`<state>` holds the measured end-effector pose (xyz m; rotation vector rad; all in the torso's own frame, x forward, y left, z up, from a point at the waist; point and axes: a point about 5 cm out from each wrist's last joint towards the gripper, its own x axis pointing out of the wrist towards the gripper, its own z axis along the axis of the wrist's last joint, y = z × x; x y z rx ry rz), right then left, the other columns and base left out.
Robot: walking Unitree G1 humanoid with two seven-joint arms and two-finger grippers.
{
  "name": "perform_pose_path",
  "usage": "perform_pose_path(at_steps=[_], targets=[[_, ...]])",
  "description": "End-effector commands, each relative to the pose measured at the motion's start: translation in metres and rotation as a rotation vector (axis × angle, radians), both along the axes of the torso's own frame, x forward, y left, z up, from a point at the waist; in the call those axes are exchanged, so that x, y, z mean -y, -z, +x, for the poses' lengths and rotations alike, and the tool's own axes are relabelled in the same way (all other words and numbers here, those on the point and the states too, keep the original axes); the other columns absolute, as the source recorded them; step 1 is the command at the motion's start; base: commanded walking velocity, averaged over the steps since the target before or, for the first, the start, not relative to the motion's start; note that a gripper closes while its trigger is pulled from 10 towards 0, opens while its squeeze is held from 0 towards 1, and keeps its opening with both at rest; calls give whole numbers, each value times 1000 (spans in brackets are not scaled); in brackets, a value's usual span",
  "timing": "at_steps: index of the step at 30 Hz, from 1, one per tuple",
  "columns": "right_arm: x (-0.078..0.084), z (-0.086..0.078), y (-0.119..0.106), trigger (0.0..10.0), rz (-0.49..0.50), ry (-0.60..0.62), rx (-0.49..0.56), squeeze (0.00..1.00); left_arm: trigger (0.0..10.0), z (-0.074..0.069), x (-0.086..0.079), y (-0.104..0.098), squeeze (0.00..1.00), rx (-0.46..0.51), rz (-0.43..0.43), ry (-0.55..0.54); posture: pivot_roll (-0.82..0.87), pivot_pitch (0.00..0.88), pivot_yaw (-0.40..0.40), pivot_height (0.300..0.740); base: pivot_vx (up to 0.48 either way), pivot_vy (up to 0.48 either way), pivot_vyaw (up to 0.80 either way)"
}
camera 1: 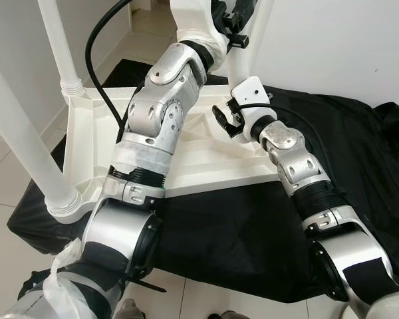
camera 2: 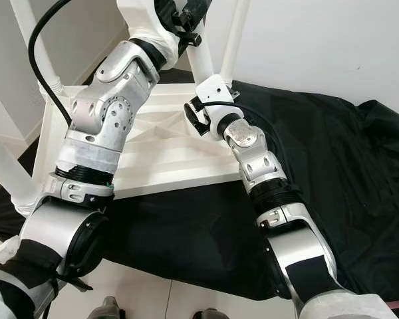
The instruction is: Building children table
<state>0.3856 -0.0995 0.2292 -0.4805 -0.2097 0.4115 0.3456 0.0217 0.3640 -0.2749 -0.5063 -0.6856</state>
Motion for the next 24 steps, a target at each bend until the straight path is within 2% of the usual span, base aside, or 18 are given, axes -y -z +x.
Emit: perform_pose_path(at_steps=[1,2,3,4,11,17,18,19,20,21,24], targets=[[-1,2,0,6627,-7,6,4,0,10000,-8,12,-6,0,27,10,52,3,0,-106,740,0,0,0],[-1,2,0,3451,-6,6,4,0,10000,-9,12,-7,0,27,9,52,3,0,-106,740,0,0,0],[-1,2,0,3451,-6,6,4,0,10000,-9,12,-7,0,27,9,52,3,0,-106,740,0,0,0],[0,2,2,157,-5,7,0,0,10000,-9,12,-7,0,27,8,53,0,0,-102,740,0,0,0],[2,0,9,0,-40,12,-2,0,10000,-10,14,-7,0,26,14,60,-2,0,-102,740,0,0,0],[5,2,6,0,17,45,0,0,10000,-12,18,-8,0,33,35,70,-2,0,-97,740,0,0,0],[6,3,7,3922,53,71,-11,0,10000,-13,19,-7,0,38,38,77,-2,0,-97,740,0,0,0],[7,3,6,10000,78,101,-18,0,10000,-14,20,-7,20,35,36,85,-2,0,-96,740,0,0,0],[7,4,6,10000,93,121,-23,0,10000,-14,21,-7,20,33,34,90,-2,0,-92,740,0,0,0],[7,5,6,10000,111,139,-28,0,10000,-15,22,-7,1000,35,34,103,-3,0,-89,740,0,0,0],[8,5,6,10000,147,158,-37,0,10000,-15,22,-8,1000,45,43,115,-3,0,-87,740,0,0,0]])
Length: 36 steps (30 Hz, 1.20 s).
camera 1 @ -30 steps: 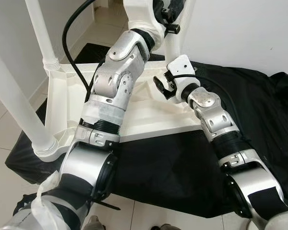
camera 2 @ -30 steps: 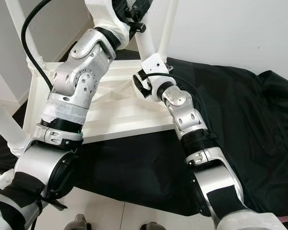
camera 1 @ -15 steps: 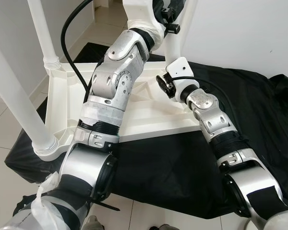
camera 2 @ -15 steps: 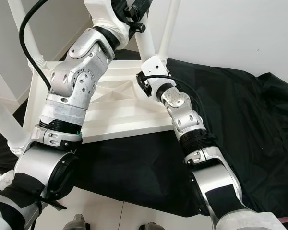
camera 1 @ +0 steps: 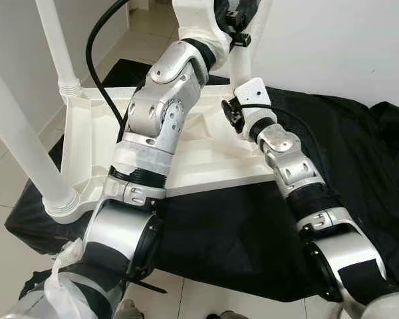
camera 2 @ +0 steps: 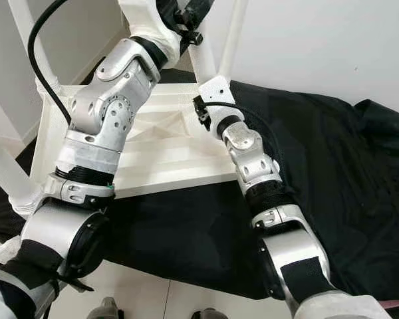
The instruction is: Building children table
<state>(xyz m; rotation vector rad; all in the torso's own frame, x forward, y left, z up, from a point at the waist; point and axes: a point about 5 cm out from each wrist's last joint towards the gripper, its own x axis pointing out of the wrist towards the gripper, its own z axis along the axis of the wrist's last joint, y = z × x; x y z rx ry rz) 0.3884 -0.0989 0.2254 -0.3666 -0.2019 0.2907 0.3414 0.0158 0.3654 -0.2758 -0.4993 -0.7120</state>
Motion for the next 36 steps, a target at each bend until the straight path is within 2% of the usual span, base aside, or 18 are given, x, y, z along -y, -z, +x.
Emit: perform_pose_path(at_steps=[1,3,6,7,10,12,13,15,19,22,26,30,36], targets=[[8,3,2,10000,41,53,-38,0,10000,-11,16,-7,1000,52,42,91,-3,0,-87,740,0,0,0],[10,4,3,10000,93,87,-56,0,10000,-13,15,-8,1000,89,79,76,-5,0,-81,740,0,0,0],[13,5,2,10000,124,119,-59,0,10000,-15,15,-9,1000,93,62,97,-7,0,-78,740,0,0,0],[15,5,2,10000,138,131,-61,0,10000,-16,14,-9,0,74,18,124,-8,0,-73,740,0,0,0],[17,5,2,10000,145,139,-62,0,10000,-17,14,-10,0,60,-13,142,-8,0,-73,740,0,0,0],[27,5,1,10000,190,190,-43,0,10000,-15,3,-13,0,36,-72,136,-9,0,-72,740,0,0,0],[27,5,1,10000,190,190,-43,0,10000,-15,3,-13,0,36,-72,136,-9,0,-72,740,0,0,0],[38,3,-2,10000,227,243,-11,0,10000,-5,-10,-10,0,33,-47,57,-14,0,-64,740,0,0,0],[45,2,-4,10000,253,277,11,0,10000,1,-18,-5,0,28,-19,3,-17,0,-59,740,0,0,0],[61,-8,-9,10000,334,341,89,0,10000,9,-28,18,0,-36,40,-80,-21,0,-52,740,0,0,0],[64,-10,-9,10000,349,355,102,0,10000,9,-29,23,0,-47,54,-92,-21,0,-52,740,0,0,0],[81,-24,2,10000,422,430,116,0,10000,13,-35,59,0,-122,158,-151,-26,0,-51,740,0,0,0],[90,-30,7,10000,419,466,111,0,10000,10,-34,83,0,-118,258,-137,-36,0,-56,740,0,0,0]])
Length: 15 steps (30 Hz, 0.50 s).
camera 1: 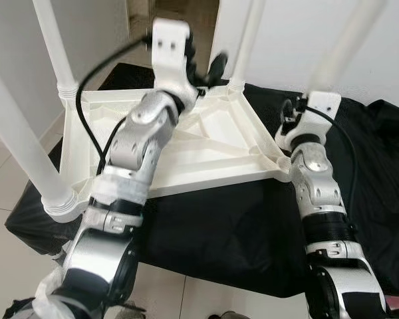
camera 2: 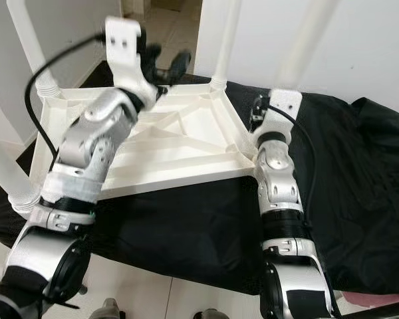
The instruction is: Building children table
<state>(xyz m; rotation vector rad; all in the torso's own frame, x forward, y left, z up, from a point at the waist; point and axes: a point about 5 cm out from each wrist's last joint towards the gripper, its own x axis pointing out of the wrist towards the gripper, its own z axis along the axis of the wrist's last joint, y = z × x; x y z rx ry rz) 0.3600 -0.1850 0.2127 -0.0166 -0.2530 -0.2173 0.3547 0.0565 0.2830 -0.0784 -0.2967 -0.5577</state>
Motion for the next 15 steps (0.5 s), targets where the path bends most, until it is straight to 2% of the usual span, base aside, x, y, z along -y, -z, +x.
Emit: perform_pose_path(at_steps=[1,4,7,9,10,11,15], targets=[[7,-3,-4,10000,6,25,16,0,10000,-5,9,11,0,16,84,66,-36,0,-55,740,0,0,0],[14,-6,-2,10000,-7,43,11,0,10000,-11,17,39,0,9,206,114,-39,0,-53,740,0,0,0],[16,-7,-3,10000,-8,49,12,0,10000,-14,22,52,0,-2,246,147,-41,0,-52,740,0,0,0],[16,-7,-3,10000,-8,49,12,0,10000,-14,22,52,0,-2,246,147,-41,0,-52,740,0,0,0],[16,-8,-3,10000,-8,51,13,0,10000,-17,26,59,0,-8,275,173,-43,0,-50,740,0,0,0],[17,-10,-3,10000,-7,58,13,0,10000,-24,37,79,0,-31,346,255,-46,0,-43,740,0,0,0],[17,-11,-3,10000,-6,61,12,0,10000,-31,44,89,0,-46,384,326,-46,0,-43,740,0,0,0]])
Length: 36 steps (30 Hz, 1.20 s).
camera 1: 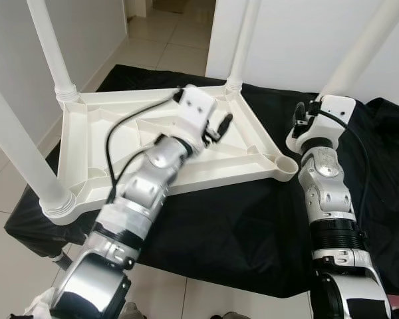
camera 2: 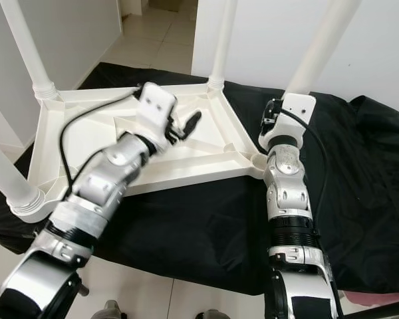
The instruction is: Building children table
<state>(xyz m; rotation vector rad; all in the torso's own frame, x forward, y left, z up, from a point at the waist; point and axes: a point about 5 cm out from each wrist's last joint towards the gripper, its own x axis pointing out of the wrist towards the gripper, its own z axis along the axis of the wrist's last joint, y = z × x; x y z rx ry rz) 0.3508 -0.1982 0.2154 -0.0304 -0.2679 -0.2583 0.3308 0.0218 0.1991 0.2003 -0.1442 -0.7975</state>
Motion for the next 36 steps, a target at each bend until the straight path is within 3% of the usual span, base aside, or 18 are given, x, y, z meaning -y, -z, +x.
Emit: perform_pose_path(at_steps=[1,2,3,4,9,10,11,12,22,27,36], targets=[[4,-3,0,10000,3,20,-2,0,10000,-12,13,11,0,-30,66,175,-48,0,-40,740,0,0,0],[4,-3,0,10000,3,20,-2,0,10000,-12,13,11,0,-30,66,175,-48,0,-40,740,0,0,0],[4,-3,1,10000,2,23,-5,0,10000,-23,19,17,1000,-60,68,303,-52,0,-36,740,0,0,0],[4,-4,1,10000,0,25,-6,0,10000,-29,22,23,1000,-92,92,382,-52,0,-36,740,0,0,0],[5,-5,0,10000,-1,29,-6,0,10000,-35,26,35,1000,-107,170,455,-57,0,-27,740,0,0,0],[6,-5,-1,10000,-1,33,-5,0,10000,-33,27,39,675,-113,193,444,-61,0,-21,740,0,0,0],[6,-5,-1,10000,-1,33,-5,0,10000,-33,27,39,675,-113,193,444,-61,0,-21,740,0,0,0],[7,-6,-1,10000,-1,37,-4,0,10000,-31,29,44,0,-115,221,442,-63,0,-19,740,0,0,0],[8,-9,1,10000,-1,57,-13,0,10000,-16,30,53,0,-143,292,384,-78,0,3,740,0,0,0],[9,-10,1,10000,0,67,-16,0,10000,2,25,48,0,-151,294,284,-87,0,13,740,0,0,0],[8,-11,0,10000,-1,69,-15,0,10000,14,23,55,0,-168,379,203,-92,0,19,740,0,0,0]])
